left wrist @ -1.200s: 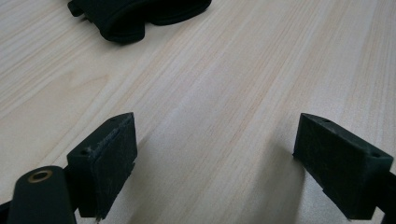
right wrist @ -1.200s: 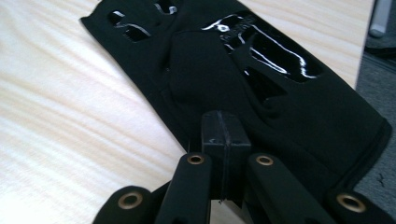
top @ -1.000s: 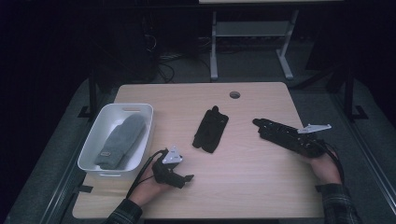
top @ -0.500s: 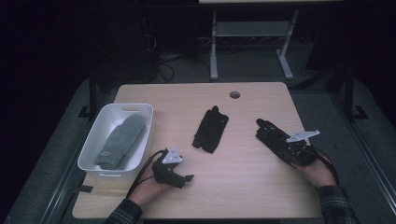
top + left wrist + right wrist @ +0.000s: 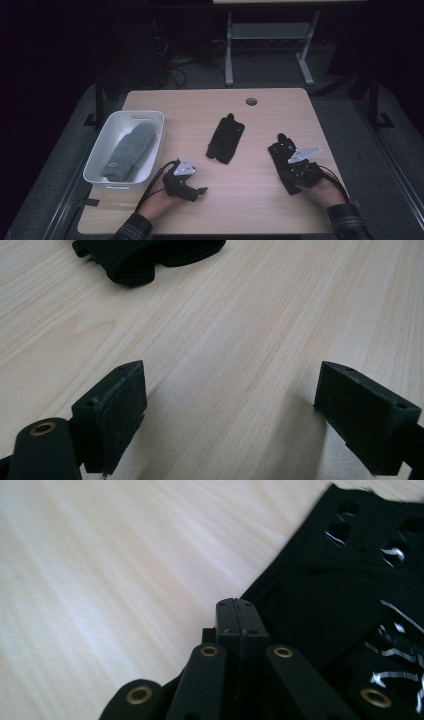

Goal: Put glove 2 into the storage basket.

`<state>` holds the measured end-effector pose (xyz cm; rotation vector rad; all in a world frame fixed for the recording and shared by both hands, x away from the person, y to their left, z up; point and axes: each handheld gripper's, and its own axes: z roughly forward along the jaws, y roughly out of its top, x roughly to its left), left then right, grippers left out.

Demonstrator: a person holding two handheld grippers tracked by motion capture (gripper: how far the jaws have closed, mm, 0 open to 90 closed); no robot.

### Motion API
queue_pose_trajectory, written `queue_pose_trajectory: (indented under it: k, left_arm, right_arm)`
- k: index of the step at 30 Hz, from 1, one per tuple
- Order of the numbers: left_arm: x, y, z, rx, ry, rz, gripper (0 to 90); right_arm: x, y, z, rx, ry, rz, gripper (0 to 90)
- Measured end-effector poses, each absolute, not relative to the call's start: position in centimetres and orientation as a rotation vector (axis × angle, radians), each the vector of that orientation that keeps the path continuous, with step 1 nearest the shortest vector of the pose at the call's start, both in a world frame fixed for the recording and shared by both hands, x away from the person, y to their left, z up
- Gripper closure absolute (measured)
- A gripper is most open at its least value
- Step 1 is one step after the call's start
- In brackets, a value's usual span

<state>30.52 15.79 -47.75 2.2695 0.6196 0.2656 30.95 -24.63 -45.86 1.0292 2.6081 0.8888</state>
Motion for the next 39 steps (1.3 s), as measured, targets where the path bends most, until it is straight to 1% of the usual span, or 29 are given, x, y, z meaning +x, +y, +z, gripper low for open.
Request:
queue_pose_trajectory:
  k: [6, 9, 16, 20, 25, 31, 39]
  left_arm:
    - [30.5, 15.8, -47.8, 2.269, 0.62, 0.265, 12.4]
    - [30.5, 15.8, -47.8, 2.269, 0.62, 0.266, 12.4]
    - [30.5, 15.8, -47.7, 2.27, 0.619, 0.265, 12.4]
    - [30.5, 15.8, -47.7, 2.27, 0.62, 0.265, 12.4]
    - [30.5, 15.8, -47.7, 2.27, 0.621, 0.264, 12.4]
    - [30.5, 15.8, -47.7, 2.271, 0.62, 0.264, 12.4]
    - [30.5, 15.8, -47.8, 2.269, 0.619, 0.265, 12.4]
  right_arm:
    - [30.2, -22.5, -45.9, 0.957, 2.665, 0.929, 90.0]
    - [30.1, -22.1, -45.7, 0.926, 2.663, 0.945, 90.0]
    - [31.5, -24.6, -44.4, 0.993, 2.525, 0.986, 90.0]
    - [33.1, -26.0, -44.9, 1.05, 2.473, 0.955, 90.0]
    - [34.1, -26.4, -46.1, 1.088, 2.49, 0.889, 90.0]
    - [33.6, -26.4, -46.3, 1.123, 2.492, 0.908, 90.0]
    - [31.3, -23.9, -46.1, 1.054, 2.536, 0.9, 90.0]
